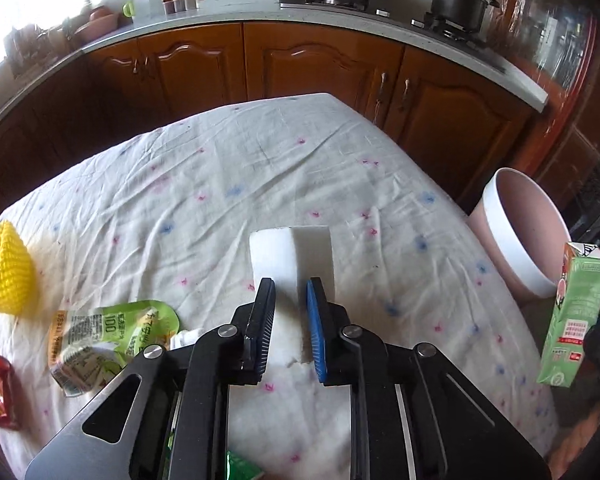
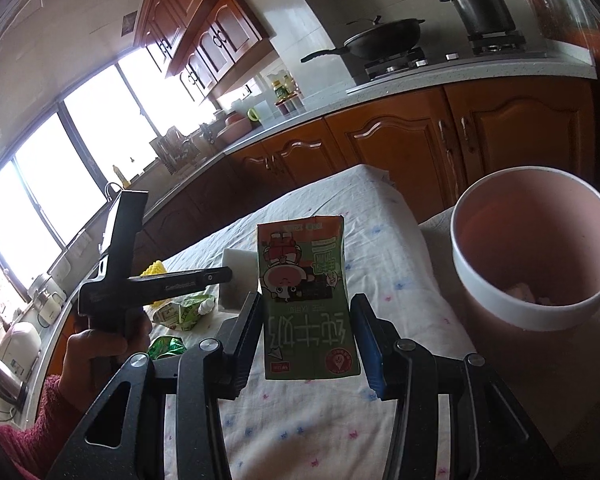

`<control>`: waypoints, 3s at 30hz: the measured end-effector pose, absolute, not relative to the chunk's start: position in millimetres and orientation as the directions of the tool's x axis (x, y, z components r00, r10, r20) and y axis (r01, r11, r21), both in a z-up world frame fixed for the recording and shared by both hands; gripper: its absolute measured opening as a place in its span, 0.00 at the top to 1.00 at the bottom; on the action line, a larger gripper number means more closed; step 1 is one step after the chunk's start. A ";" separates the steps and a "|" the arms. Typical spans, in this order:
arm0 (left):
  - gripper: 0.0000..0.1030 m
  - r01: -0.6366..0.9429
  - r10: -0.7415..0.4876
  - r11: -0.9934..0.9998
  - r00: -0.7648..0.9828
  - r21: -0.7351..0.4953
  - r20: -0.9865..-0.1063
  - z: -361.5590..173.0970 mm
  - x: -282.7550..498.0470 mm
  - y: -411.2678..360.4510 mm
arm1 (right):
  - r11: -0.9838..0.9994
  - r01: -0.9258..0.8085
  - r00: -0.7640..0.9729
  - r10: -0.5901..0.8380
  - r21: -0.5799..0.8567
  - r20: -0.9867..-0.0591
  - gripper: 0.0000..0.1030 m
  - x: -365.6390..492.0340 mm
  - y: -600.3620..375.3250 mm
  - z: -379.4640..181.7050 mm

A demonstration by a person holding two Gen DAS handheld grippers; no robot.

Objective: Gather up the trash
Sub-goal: 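Grasp the white sponge with the left tool while the right tool grasps the green milk carton, then carry the sponge and carton over the bucket and open both tools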

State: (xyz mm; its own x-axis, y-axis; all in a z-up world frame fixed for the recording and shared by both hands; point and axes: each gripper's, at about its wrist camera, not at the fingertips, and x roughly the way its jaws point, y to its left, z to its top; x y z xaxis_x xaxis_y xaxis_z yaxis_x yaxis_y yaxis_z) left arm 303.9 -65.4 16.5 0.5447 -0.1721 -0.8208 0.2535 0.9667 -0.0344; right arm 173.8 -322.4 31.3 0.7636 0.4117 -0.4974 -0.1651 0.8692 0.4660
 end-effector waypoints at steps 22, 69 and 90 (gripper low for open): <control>0.93 0.364 -0.357 0.917 0.558 -0.165 -0.749 53.2 265.0 -93.8 | 0.881 -0.126 0.815 0.354 0.457 -0.459 0.56 154.9 -350.7 45.1; 0.92 0.601 -0.537 0.759 0.362 -0.250 -0.762 56.3 294.0 -301.0 | 0.898 0.146 0.830 0.117 0.415 -0.546 0.56 175.5 -482.4 36.1; 0.85 0.561 -0.460 0.791 0.280 -0.245 -0.843 18.2 324.9 -334.9 | 0.910 0.200 0.721 0.115 0.364 -0.683 0.53 211.9 -496.4 15.2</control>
